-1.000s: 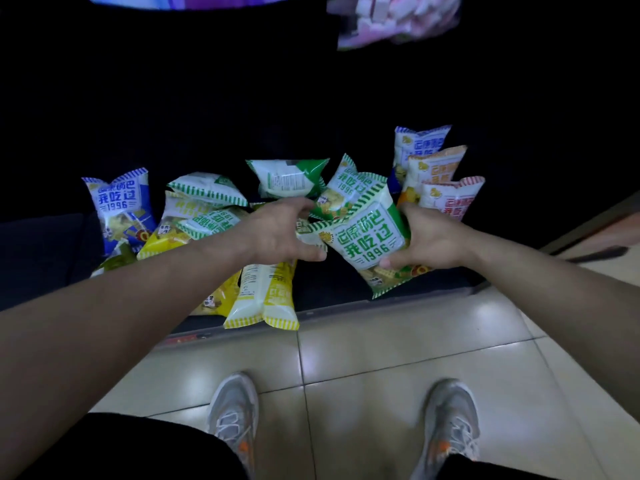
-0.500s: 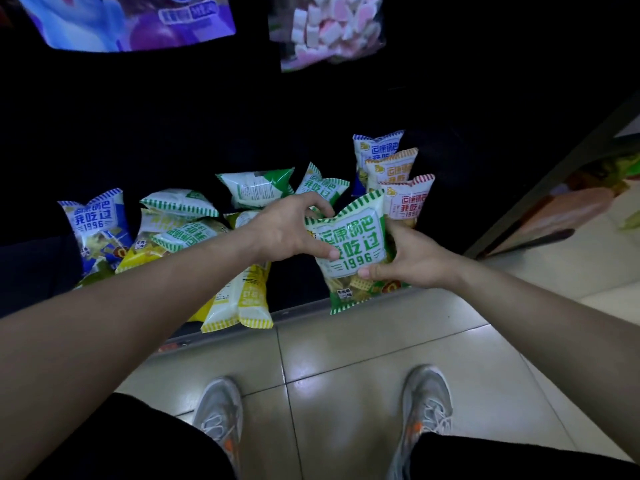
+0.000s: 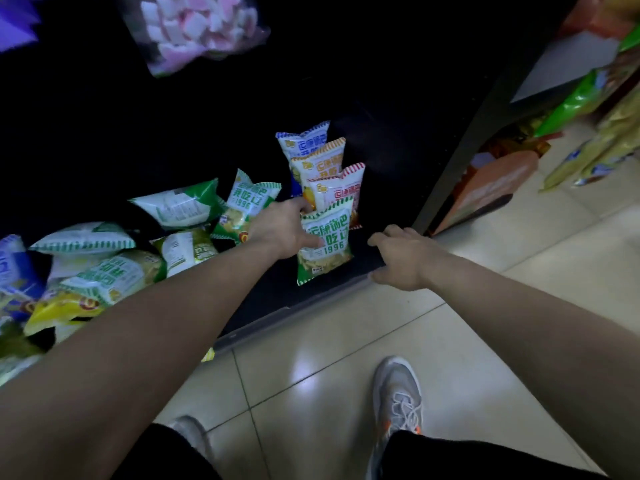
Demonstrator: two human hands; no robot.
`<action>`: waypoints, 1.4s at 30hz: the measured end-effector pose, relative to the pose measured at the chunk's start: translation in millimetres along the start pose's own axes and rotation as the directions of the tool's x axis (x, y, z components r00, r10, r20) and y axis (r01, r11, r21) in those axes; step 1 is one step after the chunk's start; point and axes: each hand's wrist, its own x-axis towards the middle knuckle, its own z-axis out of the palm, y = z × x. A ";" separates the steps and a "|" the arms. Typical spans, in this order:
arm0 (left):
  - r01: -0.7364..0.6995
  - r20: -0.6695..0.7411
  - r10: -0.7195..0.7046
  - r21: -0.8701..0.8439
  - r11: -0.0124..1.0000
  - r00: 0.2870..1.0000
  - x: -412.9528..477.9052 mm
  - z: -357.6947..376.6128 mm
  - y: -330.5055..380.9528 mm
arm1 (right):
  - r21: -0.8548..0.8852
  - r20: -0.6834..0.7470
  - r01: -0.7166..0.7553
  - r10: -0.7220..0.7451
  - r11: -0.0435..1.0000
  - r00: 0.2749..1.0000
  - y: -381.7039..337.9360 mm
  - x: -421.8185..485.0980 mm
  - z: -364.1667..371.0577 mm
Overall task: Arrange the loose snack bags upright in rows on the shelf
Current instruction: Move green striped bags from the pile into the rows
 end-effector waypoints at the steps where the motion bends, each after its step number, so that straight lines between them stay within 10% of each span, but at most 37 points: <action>1: 0.013 0.005 -0.013 -0.012 1.000 1.000 10.4 6.4 5.4 | 0.015 -0.010 -0.008 0.008 1.000 1.000 5.2 1.5 0.4; 29: -0.068 -0.027 0.075 0.202 0.977 0.997 55.8 48.3 51.3 | 0.063 0.038 -0.071 0.069 0.995 0.997 34.3 3.3 13.2; 42: 0.095 -0.013 -0.094 0.132 0.987 0.995 -69.4 -52.8 -73.8 | -0.007 -0.068 0.095 -0.095 0.995 0.993 -66.7 -9.0 -25.8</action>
